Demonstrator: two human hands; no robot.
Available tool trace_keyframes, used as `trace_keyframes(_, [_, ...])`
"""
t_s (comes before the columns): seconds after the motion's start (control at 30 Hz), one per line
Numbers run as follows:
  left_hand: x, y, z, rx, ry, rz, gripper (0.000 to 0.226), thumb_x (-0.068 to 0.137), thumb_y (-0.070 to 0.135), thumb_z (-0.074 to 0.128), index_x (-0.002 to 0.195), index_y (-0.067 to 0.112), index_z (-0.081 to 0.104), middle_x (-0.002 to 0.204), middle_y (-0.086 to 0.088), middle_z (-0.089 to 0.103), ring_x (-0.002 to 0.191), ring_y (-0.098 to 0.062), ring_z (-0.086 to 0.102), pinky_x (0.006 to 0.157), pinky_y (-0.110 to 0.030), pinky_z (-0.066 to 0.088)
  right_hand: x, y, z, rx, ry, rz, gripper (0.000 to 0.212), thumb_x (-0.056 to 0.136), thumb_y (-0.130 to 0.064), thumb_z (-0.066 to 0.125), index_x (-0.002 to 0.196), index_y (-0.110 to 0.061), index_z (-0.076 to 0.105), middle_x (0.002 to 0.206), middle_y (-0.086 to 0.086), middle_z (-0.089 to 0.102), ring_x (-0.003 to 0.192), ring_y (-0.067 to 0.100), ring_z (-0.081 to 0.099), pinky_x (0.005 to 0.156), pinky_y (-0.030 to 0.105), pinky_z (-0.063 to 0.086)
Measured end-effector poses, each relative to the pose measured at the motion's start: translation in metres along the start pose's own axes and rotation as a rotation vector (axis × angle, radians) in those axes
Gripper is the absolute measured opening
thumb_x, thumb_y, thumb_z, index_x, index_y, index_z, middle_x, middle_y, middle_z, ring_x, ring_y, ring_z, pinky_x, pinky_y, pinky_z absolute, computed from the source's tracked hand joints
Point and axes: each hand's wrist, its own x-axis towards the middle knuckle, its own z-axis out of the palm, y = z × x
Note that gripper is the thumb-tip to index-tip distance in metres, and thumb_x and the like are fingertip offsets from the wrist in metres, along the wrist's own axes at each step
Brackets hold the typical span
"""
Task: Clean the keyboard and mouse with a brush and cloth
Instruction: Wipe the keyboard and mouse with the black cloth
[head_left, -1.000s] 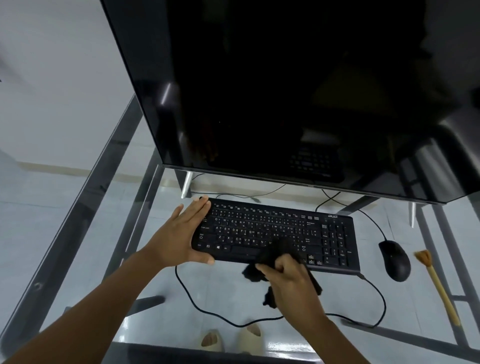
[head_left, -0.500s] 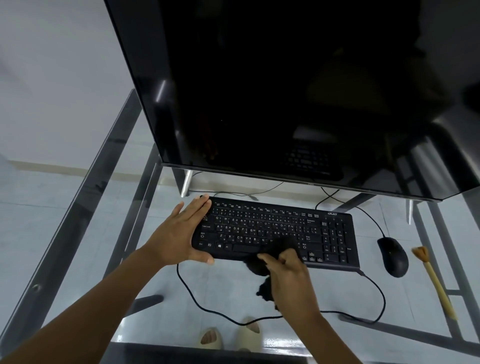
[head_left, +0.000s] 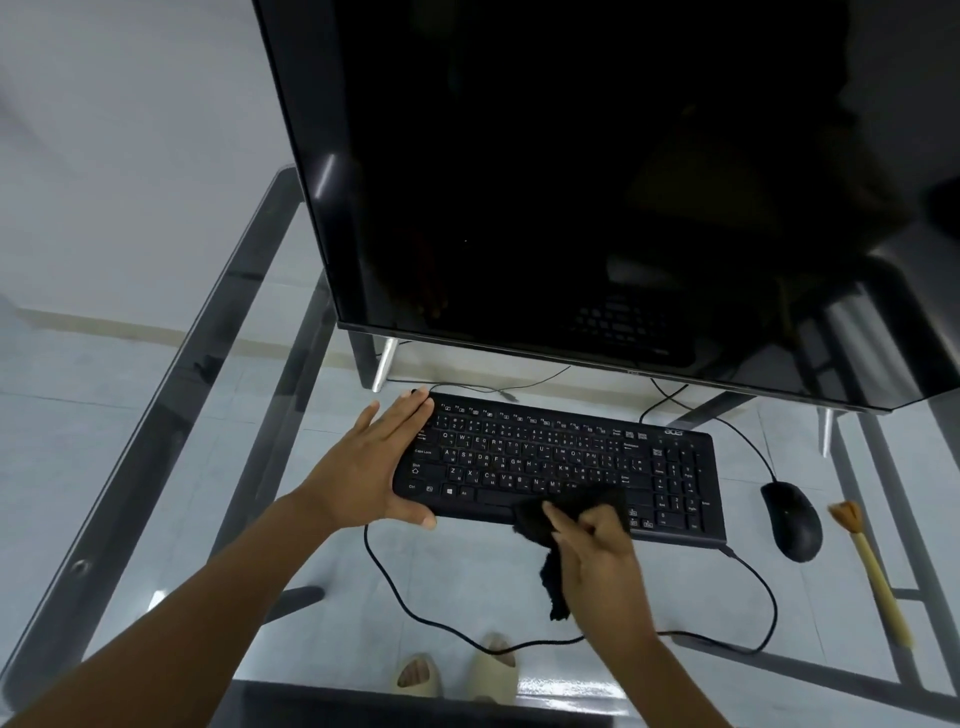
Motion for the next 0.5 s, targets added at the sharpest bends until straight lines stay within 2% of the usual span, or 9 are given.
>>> trace_keyframes(0.03, [0.000,0.000,0.001,-0.005,0.001,0.001,0.135,0.055,0.086,0.059,0.154,0.019,-0.003,0.160,0.010,-0.011,0.144,0.000,-0.016,0.119,-0.036,-0.008,0.003,-0.012,0.011,-0.002,-0.001,0.024,0.045,0.083,-0.003,0.068,0.116,-0.033,0.068,0.094,0.001,0.050,0.075,0.013,0.055,0.073,0.032,0.057])
trace_keyframes(0.07, [0.000,0.000,0.001,-0.002,0.004,0.005,0.135,0.055,0.086,0.059,0.154,0.018,-0.002,0.160,0.010,-0.011,0.144,0.000,-0.016,0.119,-0.035,-0.008,0.006,-0.027,0.024,0.011,-0.023,0.040,0.046,0.085,-0.006,0.065,0.116,-0.041,0.064,0.097,0.002,0.051,0.079,0.021,0.056,0.073,0.038,0.055])
trace_keyframes(0.1, [0.000,0.000,0.001,0.008,0.005,0.010,0.137,0.054,0.087,0.059,0.154,0.017,-0.002,0.160,0.009,-0.011,0.144,-0.001,-0.016,0.119,-0.035,-0.009,0.010,-0.044,0.036,0.030,-0.038,0.003,0.048,0.082,-0.008,0.066,0.117,-0.041,0.062,0.095,0.003,0.052,0.077,0.024,0.055,0.069,0.038,0.054])
trace_keyframes(0.2, [-0.001,-0.003,-0.004,0.039,-0.016,0.030,0.141,0.048,0.091,0.055,0.154,0.016,-0.001,0.160,0.009,-0.012,0.145,-0.003,-0.016,0.118,-0.034,-0.009,0.024,-0.086,0.055,-0.008,-0.127,-0.199,0.057,0.069,-0.008,0.079,0.120,-0.029,0.064,0.084,-0.001,0.050,0.061,0.017,0.050,0.054,0.028,0.051])
trace_keyframes(0.27, [-0.001,-0.007,-0.009,0.052,-0.045,0.036,0.141,0.048,0.091,0.055,0.154,0.018,-0.002,0.159,0.010,-0.012,0.145,-0.003,-0.016,0.118,-0.036,-0.010,0.029,-0.079,0.050,-0.039,-0.177,-0.252,0.058,0.070,-0.009,0.079,0.122,-0.029,0.063,0.083,-0.003,0.048,0.060,0.016,0.049,0.054,0.025,0.050])
trace_keyframes(0.33, [0.000,-0.010,-0.011,0.053,-0.076,0.041,0.140,0.050,0.090,0.058,0.154,0.019,-0.003,0.159,0.010,-0.014,0.144,-0.002,-0.018,0.118,-0.037,-0.011,0.026,-0.052,0.035,-0.058,-0.172,-0.209,0.054,0.074,-0.008,0.078,0.122,-0.030,0.064,0.085,-0.003,0.050,0.060,0.015,0.050,0.056,0.023,0.052])
trace_keyframes(0.4, [0.000,-0.011,-0.012,0.043,-0.088,0.035,0.139,0.052,0.088,0.059,0.154,0.020,-0.005,0.159,0.010,-0.016,0.143,-0.002,-0.020,0.118,-0.037,-0.012,0.022,-0.026,0.022,-0.023,-0.112,-0.112,0.050,0.079,-0.006,0.075,0.122,-0.029,0.064,0.087,-0.001,0.051,0.059,0.016,0.052,0.057,0.027,0.056])
trace_keyframes(0.5, [-0.001,-0.008,-0.010,-0.003,-0.066,0.042,0.140,0.052,0.086,0.062,0.153,0.020,-0.008,0.159,0.010,-0.015,0.144,-0.002,-0.019,0.118,-0.033,-0.013,0.020,-0.034,0.032,-0.006,-0.067,-0.030,0.053,0.079,-0.004,0.074,0.126,-0.025,0.061,0.089,0.000,0.051,0.060,0.018,0.052,0.059,0.034,0.057])
